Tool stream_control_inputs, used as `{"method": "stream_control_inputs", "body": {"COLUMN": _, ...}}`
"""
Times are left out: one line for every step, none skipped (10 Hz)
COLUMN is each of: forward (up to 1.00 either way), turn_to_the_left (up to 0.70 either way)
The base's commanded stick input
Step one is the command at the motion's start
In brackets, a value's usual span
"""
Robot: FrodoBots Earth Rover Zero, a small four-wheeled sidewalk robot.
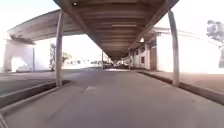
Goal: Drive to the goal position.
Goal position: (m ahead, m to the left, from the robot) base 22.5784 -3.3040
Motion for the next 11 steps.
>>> {"method": "stream_control_inputs", "body": {"forward": 0.7, "turn_to_the_left": 0.0}}
{"method": "stream_control_inputs", "body": {"forward": 0.7, "turn_to_the_left": 0.0}}
{"method": "stream_control_inputs", "body": {"forward": 0.7, "turn_to_the_left": 0.0}}
{"method": "stream_control_inputs", "body": {"forward": 0.7, "turn_to_the_left": 0.0}}
{"method": "stream_control_inputs", "body": {"forward": 0.7, "turn_to_the_left": 0.0}}
{"method": "stream_control_inputs", "body": {"forward": 0.7, "turn_to_the_left": 0.0}}
{"method": "stream_control_inputs", "body": {"forward": 0.7, "turn_to_the_left": 0.0}}
{"method": "stream_control_inputs", "body": {"forward": 0.7, "turn_to_the_left": 0.0}}
{"method": "stream_control_inputs", "body": {"forward": 0.7, "turn_to_the_left": 0.0}}
{"method": "stream_control_inputs", "body": {"forward": 0.7, "turn_to_the_left": 0.0}}
{"method": "stream_control_inputs", "body": {"forward": 0.7, "turn_to_the_left": 0.0}}
